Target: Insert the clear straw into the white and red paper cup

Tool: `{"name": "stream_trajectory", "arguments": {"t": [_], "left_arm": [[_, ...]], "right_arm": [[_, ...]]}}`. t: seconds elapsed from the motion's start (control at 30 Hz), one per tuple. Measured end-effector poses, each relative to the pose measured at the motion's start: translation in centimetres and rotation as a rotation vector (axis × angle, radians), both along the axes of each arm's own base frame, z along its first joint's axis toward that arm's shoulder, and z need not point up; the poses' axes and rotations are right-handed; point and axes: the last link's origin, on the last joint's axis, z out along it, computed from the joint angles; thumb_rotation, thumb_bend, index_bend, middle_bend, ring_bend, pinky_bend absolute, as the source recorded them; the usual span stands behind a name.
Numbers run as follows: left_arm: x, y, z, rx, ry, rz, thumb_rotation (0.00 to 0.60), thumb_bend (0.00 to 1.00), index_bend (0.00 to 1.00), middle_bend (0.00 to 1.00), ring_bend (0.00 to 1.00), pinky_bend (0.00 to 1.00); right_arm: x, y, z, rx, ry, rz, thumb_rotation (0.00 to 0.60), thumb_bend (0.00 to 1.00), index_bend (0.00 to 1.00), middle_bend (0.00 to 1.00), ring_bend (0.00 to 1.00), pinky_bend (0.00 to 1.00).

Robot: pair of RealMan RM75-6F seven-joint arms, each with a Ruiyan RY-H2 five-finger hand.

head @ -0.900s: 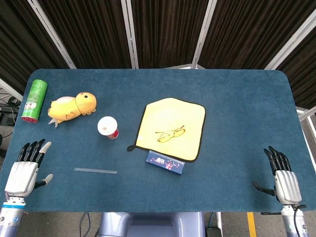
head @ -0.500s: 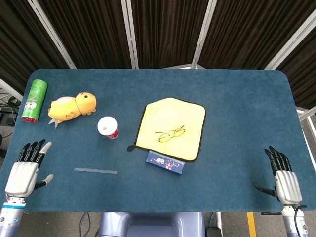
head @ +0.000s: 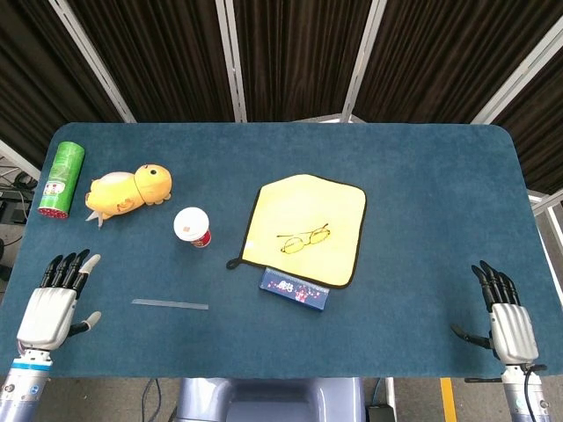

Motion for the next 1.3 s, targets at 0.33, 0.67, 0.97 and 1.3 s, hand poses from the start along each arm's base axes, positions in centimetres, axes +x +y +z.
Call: {"name": "stream_trajectory", "arguments": {"t": [0.33, 0.67, 0.97, 1.3], "left_arm": [[1.1, 1.0, -2.3, -0.067, 0.042, -0.010, 0.600, 0.20, 0.42, 0.94, 0.88, 0.76], [2.3, 3.5, -5.6, -0.152, 0.058, 0.067, 0.600, 0.30, 0.48, 1.00, 0.93, 0.80], [4.5, 4.9, -9.6, -0.258, 0.093, 0.094, 0.600, 0.33, 0.48, 1.00, 0.93, 0.80], [6.9, 5.4, -12.7, -0.325, 0.087, 0.091, 0.600, 0.39, 0.48, 1.00, 0.93, 0.80]], "right_arm": [[0.0, 0.0, 0.0, 0.000, -0.001, -0.006, 0.600, 0.07, 0.00, 0.00, 0.00, 0.00], [-0.1, -0.1, 0.0, 0.002, -0.008, -0.006, 0.600, 0.07, 0.00, 0.00, 0.00, 0.00], [-0.1, -0.1, 0.1, 0.007, -0.013, -0.008, 0.600, 0.07, 0.00, 0.00, 0.00, 0.00], [-0.1, -0.1, 0.1, 0.005, -0.014, -0.006, 0.600, 0.07, 0.00, 0.00, 0.00, 0.00]]}}
